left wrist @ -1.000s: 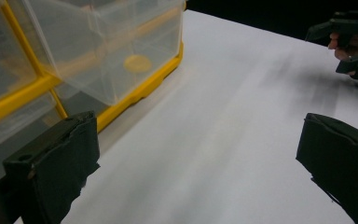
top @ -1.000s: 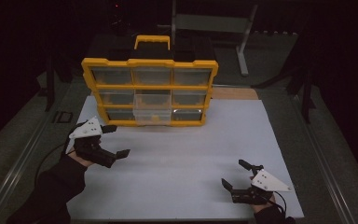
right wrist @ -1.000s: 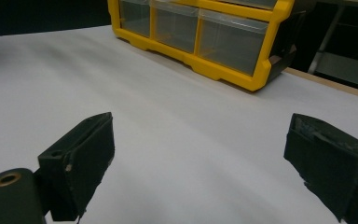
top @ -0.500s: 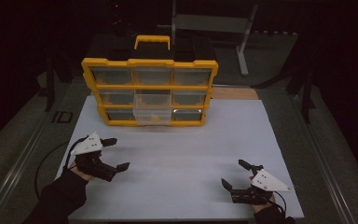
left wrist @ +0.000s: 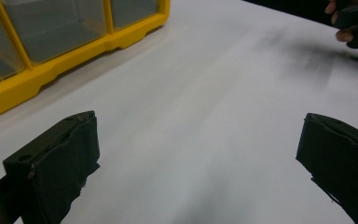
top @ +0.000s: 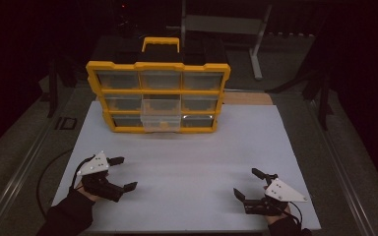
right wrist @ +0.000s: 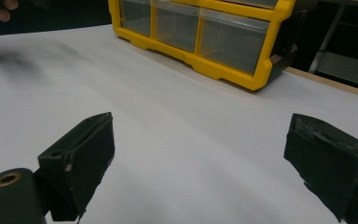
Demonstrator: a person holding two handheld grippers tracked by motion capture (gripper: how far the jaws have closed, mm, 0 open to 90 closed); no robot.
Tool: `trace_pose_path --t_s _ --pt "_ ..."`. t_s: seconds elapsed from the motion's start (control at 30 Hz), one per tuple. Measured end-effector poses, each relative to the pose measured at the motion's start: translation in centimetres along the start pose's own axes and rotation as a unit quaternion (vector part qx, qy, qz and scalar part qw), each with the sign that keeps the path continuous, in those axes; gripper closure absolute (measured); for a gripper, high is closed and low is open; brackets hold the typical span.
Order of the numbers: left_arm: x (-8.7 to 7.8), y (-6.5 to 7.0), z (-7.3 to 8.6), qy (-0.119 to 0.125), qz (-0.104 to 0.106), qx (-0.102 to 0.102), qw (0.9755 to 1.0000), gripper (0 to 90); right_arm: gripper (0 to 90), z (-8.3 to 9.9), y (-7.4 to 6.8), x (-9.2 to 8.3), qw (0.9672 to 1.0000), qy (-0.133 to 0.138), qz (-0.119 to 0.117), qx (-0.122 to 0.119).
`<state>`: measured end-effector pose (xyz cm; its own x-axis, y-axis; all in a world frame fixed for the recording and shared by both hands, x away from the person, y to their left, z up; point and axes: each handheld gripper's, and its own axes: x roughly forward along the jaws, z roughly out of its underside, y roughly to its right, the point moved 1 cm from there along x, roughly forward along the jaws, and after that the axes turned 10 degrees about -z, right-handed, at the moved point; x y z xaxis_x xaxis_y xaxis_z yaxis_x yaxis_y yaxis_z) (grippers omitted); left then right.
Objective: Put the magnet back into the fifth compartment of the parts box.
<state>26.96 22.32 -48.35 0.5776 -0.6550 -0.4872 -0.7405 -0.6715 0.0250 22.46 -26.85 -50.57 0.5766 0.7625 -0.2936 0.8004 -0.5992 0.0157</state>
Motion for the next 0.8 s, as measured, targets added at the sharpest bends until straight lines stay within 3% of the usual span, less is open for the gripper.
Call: trace_pose_path --t_s 0.17,0.53,0.6,0.8 --pt "0.3 0.1 1.1 0.006 -0.016 -0.009 0.9998 0.0 8.4 0.0 0.0 0.0 1.0000 -0.001 0.000 0.001" --pt "0.2 0.6 3.4 0.006 -0.020 -0.022 0.9995 0.0 8.4 0.0 0.0 0.0 1.0000 -0.001 -0.002 0.000" --pt "0.3 0.8 3.7 0.002 -0.031 -0.014 0.9994 0.0 8.4 -0.1 -0.1 0.0 1.0000 -0.001 -0.002 0.000" --pt "0.3 0.8 4.5 0.007 -0.055 -0.022 0.9982 0.0 8.4 -0.1 -0.1 0.0 1.0000 -0.001 -0.002 -0.001"
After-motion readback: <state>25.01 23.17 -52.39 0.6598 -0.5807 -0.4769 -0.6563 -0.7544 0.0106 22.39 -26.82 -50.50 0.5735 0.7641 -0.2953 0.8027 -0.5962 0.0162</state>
